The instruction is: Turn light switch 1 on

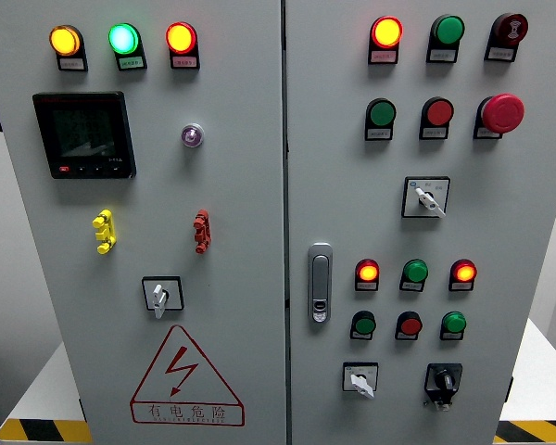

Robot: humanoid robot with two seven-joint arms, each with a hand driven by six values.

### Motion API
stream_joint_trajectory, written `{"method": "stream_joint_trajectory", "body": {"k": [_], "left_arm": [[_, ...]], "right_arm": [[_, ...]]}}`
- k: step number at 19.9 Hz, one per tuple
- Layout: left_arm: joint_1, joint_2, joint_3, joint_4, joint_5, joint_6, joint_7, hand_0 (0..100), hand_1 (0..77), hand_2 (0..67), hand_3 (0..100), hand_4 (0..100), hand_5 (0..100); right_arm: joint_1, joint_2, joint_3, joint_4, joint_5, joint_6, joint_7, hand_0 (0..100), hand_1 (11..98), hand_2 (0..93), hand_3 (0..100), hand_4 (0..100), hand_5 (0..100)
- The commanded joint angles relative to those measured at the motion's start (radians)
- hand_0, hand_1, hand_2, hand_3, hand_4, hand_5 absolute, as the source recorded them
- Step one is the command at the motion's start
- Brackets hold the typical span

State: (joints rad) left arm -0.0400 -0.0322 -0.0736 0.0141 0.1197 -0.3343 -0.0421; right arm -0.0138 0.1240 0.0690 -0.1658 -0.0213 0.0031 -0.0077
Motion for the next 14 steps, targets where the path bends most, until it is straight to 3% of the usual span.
{"method": "stream_joint_trajectory", "body": {"k": [1,14], "left_arm": [[0.000,0.000,-0.003,0.003,0.000,0.000,0.001,0,0.0,0.0,0,0,0],[0.002,-0.005,-0.005,0.001,0.002,0.000,-0.001,0,0.0,0.0,0,0,0]], "right_arm": [[0.000,0.0003,0.000,-0.001,0.000,0.000,0.000,0,19.6,0.0,19,19,11],[0.000,0.0003,0.000,0.000,0.000,0.000,0.000,0,19.6,0.0,19,19,11]]}}
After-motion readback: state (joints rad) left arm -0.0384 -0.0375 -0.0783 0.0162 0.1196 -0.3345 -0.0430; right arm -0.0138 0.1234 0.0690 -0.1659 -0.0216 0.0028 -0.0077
